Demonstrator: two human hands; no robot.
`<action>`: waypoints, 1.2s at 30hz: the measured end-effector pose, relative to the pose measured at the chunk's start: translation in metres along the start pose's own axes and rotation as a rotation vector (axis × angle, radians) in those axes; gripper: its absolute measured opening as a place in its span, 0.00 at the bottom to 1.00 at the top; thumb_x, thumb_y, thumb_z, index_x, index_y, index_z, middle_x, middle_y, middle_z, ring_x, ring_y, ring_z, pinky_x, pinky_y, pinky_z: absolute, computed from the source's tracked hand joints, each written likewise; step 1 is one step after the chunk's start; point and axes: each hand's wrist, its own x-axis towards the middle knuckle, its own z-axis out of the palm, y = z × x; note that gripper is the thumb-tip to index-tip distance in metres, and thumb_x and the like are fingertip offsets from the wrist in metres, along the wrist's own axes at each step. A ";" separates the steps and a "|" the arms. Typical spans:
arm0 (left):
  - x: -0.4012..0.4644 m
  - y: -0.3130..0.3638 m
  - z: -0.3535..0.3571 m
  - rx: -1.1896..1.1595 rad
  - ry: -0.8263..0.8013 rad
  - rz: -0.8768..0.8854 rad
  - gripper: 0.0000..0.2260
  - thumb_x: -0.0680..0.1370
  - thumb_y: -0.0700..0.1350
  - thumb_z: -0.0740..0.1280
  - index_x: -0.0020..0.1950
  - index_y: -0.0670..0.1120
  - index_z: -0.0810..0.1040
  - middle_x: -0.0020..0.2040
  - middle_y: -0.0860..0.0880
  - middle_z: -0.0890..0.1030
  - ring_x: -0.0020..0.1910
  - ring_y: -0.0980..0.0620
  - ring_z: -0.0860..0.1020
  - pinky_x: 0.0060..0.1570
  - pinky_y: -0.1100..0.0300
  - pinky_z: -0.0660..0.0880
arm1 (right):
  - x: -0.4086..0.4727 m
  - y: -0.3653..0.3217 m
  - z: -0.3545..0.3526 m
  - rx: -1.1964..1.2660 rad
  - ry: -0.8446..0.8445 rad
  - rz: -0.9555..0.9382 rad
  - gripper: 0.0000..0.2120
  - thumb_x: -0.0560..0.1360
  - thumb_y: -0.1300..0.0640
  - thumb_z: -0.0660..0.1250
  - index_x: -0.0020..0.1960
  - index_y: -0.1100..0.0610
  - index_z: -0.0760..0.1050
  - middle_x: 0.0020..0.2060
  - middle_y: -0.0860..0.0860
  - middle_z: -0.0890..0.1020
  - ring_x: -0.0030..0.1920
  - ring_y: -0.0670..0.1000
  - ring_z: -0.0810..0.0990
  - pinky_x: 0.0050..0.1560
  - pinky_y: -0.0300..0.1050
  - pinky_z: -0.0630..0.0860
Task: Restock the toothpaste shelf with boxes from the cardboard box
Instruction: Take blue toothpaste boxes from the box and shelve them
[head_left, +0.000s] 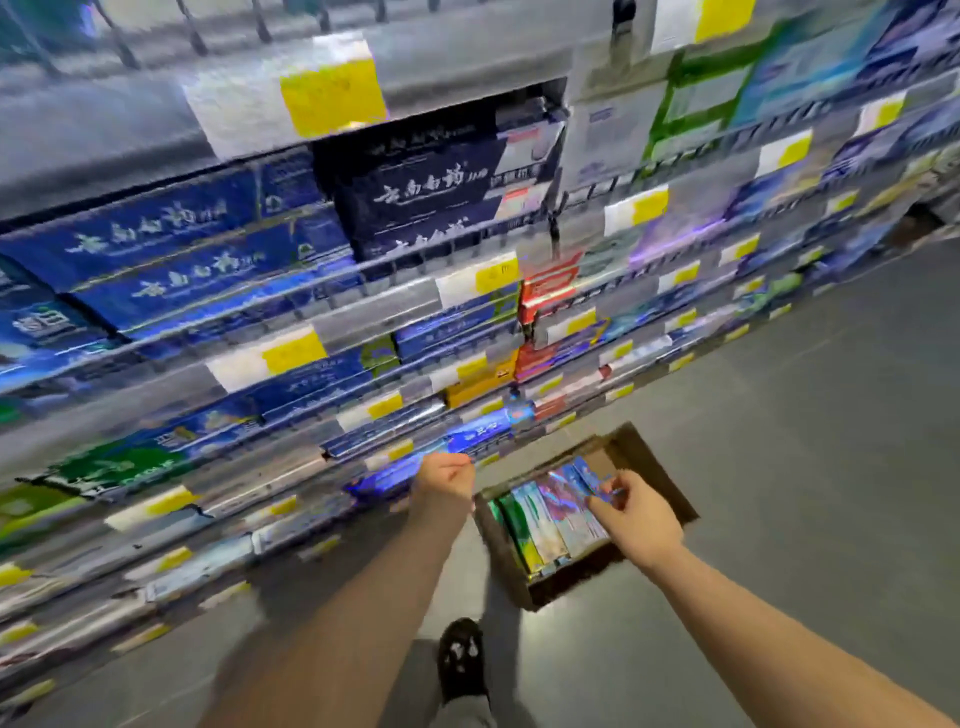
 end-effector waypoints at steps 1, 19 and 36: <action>0.007 0.005 0.010 0.049 -0.018 0.000 0.10 0.72 0.44 0.61 0.30 0.51 0.72 0.38 0.51 0.78 0.42 0.47 0.76 0.46 0.56 0.76 | 0.013 0.006 -0.003 0.003 -0.005 0.009 0.10 0.72 0.51 0.68 0.44 0.54 0.69 0.36 0.49 0.75 0.41 0.51 0.73 0.41 0.41 0.65; 0.156 -0.152 0.272 -0.112 0.221 -0.264 0.09 0.76 0.42 0.63 0.41 0.56 0.75 0.43 0.48 0.82 0.46 0.45 0.81 0.52 0.49 0.79 | 0.272 0.207 0.060 -0.100 -0.378 -0.138 0.17 0.75 0.53 0.67 0.62 0.54 0.70 0.49 0.49 0.77 0.55 0.55 0.79 0.53 0.45 0.73; 0.305 -0.321 0.428 0.469 0.135 -0.037 0.14 0.76 0.39 0.60 0.60 0.42 0.74 0.58 0.40 0.78 0.57 0.42 0.76 0.53 0.54 0.71 | 0.433 0.375 0.230 -0.195 -0.451 -0.146 0.25 0.71 0.49 0.71 0.64 0.56 0.69 0.58 0.55 0.79 0.58 0.57 0.78 0.54 0.46 0.74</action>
